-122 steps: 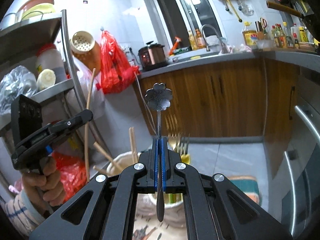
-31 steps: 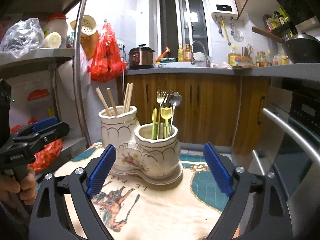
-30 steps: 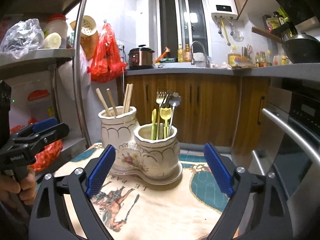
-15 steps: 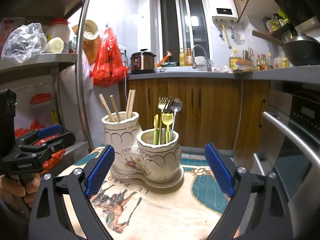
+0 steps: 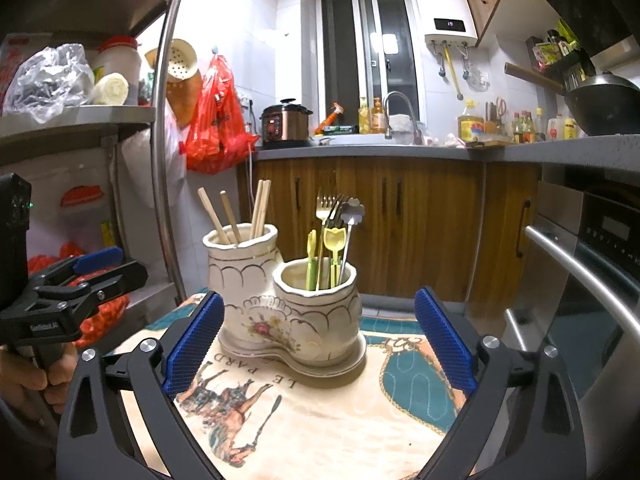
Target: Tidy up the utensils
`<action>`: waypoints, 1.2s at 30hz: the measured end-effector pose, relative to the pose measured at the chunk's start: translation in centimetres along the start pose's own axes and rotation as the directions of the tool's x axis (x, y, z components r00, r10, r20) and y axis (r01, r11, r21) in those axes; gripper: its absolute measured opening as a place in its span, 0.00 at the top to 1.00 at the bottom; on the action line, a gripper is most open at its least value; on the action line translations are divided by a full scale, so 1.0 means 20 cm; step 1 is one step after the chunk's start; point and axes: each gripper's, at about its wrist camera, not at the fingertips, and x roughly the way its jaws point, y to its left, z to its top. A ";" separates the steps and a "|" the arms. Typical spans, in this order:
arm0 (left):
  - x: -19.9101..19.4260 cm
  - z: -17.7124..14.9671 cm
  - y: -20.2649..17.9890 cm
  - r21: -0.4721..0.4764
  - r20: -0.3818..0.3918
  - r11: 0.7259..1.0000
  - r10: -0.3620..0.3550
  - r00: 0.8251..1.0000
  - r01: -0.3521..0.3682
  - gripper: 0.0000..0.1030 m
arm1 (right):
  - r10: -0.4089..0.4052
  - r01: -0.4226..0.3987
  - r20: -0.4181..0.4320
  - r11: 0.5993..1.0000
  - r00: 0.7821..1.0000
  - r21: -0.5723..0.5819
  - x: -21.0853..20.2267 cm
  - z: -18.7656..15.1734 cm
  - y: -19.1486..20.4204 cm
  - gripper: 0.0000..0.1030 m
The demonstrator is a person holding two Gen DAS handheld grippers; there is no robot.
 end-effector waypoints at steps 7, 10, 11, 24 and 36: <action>0.00 0.00 0.00 0.002 -0.002 1.000 -0.002 1.000 0.002 0.05 | 0.013 -0.013 0.002 1.000 1.000 -0.008 0.00 0.00 -0.01 0.06; 0.00 0.00 0.00 0.002 -0.002 1.000 -0.003 1.000 0.003 0.05 | 0.014 -0.014 0.003 1.000 1.000 -0.008 0.00 0.00 -0.01 0.05; 0.00 0.00 0.00 0.003 -0.002 1.000 -0.001 1.000 0.001 0.05 | 0.013 -0.013 0.003 1.000 1.000 -0.008 0.00 0.00 -0.01 0.05; 0.00 0.01 0.00 0.004 0.000 1.000 -0.005 1.000 0.005 0.05 | 0.019 -0.019 0.003 1.000 1.000 -0.012 -0.01 0.01 -0.01 0.05; 0.00 0.00 -0.01 0.005 -0.003 1.000 -0.015 1.000 0.015 0.05 | 0.021 -0.021 0.004 1.000 1.000 -0.013 -0.01 0.01 -0.01 0.05</action>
